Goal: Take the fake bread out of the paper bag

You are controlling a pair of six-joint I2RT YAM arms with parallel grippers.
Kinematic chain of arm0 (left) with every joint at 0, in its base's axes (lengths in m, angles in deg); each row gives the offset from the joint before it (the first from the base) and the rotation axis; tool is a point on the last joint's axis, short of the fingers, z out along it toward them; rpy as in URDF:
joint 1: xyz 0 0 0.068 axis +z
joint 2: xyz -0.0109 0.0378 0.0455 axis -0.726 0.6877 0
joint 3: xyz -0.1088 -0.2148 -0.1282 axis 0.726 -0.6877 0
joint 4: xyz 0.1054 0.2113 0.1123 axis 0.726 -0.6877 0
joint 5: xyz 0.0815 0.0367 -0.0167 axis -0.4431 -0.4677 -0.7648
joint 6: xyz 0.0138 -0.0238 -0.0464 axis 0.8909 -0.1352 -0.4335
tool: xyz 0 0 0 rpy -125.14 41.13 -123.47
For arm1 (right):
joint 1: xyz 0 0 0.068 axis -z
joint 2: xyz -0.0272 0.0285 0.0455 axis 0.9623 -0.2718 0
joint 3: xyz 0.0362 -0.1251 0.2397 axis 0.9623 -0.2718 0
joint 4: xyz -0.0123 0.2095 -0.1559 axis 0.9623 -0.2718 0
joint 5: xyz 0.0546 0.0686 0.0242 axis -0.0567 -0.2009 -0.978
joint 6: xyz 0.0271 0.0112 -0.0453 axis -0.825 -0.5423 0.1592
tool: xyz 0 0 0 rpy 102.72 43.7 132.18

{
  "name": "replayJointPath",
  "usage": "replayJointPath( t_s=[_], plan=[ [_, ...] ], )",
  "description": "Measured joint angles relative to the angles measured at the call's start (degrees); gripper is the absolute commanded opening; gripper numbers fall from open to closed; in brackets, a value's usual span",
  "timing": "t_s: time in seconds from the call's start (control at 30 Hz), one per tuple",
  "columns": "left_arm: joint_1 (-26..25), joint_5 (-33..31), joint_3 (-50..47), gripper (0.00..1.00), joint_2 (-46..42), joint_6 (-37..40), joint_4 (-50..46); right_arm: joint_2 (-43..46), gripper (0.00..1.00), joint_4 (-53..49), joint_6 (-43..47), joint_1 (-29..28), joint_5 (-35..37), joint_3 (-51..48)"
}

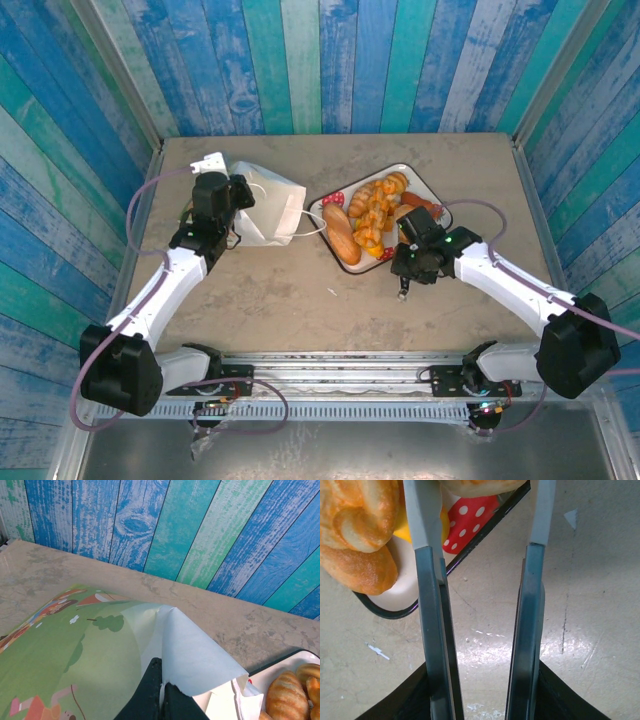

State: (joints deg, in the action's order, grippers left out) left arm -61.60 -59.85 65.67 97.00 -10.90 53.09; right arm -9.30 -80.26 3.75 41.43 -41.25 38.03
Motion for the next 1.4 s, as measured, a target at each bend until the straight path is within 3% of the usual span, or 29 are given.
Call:
replayJointPath(
  t_s=[1.4],
  plan=[
    [0.0, 0.0, -0.17, 0.02, -1.62, 0.63, -0.94, 4.52, 0.52, -7.8, 6.27, 2.05, -3.54, 2.99]
  ],
)
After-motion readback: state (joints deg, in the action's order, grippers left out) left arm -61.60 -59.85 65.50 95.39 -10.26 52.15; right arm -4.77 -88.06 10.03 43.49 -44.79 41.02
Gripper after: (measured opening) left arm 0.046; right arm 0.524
